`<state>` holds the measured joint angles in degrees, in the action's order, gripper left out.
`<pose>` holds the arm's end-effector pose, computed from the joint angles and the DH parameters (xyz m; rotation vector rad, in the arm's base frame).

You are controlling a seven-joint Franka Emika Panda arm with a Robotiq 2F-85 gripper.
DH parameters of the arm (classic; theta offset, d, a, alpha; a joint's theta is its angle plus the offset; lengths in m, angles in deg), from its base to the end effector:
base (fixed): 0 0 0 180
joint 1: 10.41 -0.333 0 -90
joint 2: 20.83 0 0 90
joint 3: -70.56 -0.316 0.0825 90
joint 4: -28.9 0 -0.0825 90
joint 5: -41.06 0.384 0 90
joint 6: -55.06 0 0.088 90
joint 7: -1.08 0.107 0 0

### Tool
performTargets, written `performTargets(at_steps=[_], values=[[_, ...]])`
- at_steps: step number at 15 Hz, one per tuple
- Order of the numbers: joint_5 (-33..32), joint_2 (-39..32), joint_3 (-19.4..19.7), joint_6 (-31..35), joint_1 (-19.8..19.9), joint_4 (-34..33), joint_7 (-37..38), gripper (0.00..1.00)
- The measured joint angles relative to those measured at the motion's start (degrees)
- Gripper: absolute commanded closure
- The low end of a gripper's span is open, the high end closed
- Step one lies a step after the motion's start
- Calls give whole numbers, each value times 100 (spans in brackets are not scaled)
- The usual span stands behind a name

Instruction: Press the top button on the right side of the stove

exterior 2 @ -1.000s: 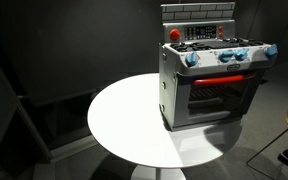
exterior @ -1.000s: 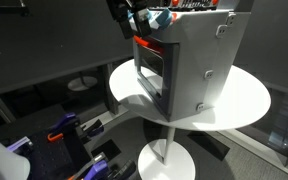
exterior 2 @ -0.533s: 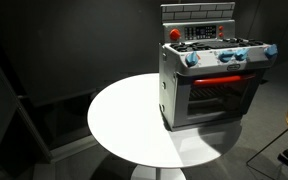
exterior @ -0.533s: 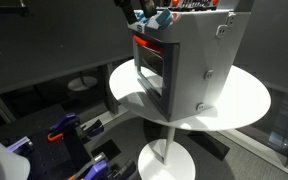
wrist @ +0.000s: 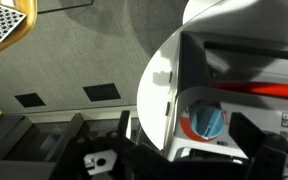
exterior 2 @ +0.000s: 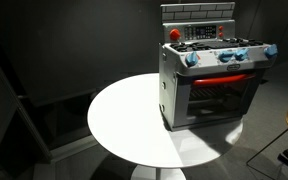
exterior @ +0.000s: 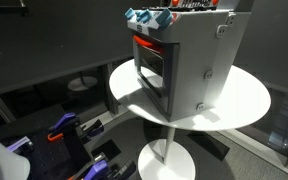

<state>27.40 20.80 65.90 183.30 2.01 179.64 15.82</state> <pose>0.3563 -0.0537 0.5043 2.8247 -0.4084 0.4932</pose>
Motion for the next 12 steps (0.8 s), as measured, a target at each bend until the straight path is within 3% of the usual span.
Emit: performTargets(at_steps=[12], values=[[-25, -1913, 15, 314, 10, -1893, 641, 0]])
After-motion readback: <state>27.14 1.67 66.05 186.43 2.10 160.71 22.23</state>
